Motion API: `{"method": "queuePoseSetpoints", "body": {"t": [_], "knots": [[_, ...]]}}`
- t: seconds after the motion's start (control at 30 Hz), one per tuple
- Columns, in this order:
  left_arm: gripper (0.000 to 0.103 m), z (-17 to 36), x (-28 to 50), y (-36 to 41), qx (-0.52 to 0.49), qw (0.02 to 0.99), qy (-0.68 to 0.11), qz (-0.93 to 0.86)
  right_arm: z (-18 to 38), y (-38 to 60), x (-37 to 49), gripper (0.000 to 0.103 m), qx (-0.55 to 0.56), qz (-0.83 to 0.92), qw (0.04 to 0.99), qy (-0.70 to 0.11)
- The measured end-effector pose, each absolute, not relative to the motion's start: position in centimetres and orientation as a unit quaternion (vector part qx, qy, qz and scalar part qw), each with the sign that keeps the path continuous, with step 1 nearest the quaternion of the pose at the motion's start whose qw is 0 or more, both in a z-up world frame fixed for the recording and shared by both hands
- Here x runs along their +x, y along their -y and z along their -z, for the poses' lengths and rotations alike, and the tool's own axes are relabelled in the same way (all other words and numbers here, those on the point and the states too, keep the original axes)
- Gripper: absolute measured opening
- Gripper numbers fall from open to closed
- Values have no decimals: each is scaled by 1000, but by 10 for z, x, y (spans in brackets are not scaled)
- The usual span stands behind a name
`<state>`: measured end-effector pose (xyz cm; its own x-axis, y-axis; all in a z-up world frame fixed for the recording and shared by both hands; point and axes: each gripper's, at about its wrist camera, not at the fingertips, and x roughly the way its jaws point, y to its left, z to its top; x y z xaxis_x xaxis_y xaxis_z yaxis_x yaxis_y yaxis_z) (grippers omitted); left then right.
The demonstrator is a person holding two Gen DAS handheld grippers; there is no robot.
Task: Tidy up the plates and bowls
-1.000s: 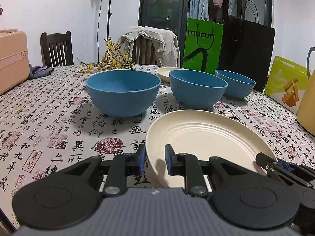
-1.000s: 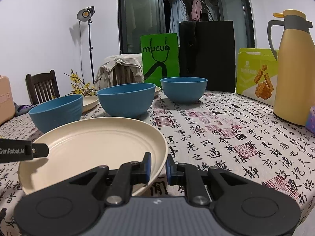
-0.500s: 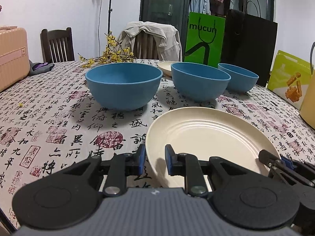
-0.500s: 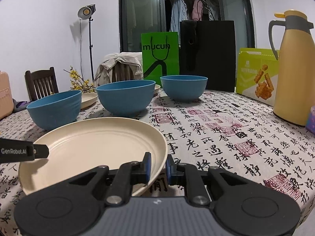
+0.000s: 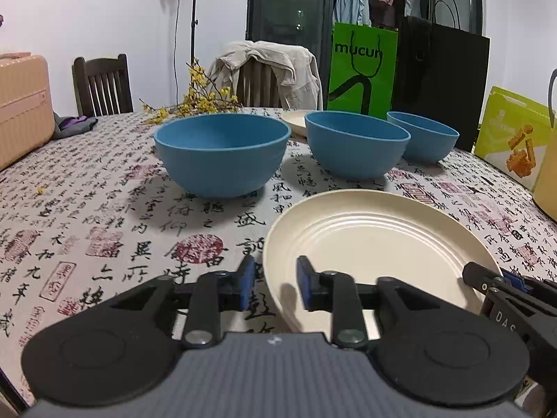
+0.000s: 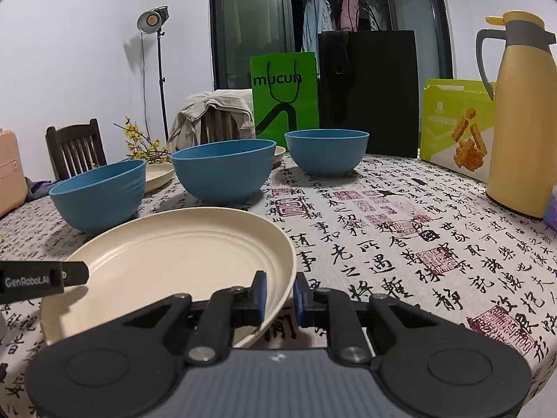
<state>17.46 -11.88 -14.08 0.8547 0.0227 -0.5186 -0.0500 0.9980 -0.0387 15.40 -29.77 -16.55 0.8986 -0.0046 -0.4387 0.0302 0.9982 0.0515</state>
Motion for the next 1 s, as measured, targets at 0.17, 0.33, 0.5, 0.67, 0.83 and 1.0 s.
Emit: {"method": "queuePoseSetpoints", "body": {"t": [0.17,0.33,0.5,0.67,0.83,1.0], "knots": [[51,136,169,109,-31,966,-257,-26,166,303,152,42,43,17,973,-227],[81,128,153,100,-24,973,-229,-32,162,309,141,70,53,17,975,-217],[103,122,131,90,-28,981,-190,-35,157,307,129,93,62,2,977,-202],[103,118,118,74,-42,981,-187,-39,153,303,116,103,67,-12,979,-193],[103,116,103,62,-46,982,-177,-41,145,297,101,103,62,-24,982,-178],[103,114,82,51,-45,984,-167,-37,137,292,87,103,55,-35,984,-166]]}}
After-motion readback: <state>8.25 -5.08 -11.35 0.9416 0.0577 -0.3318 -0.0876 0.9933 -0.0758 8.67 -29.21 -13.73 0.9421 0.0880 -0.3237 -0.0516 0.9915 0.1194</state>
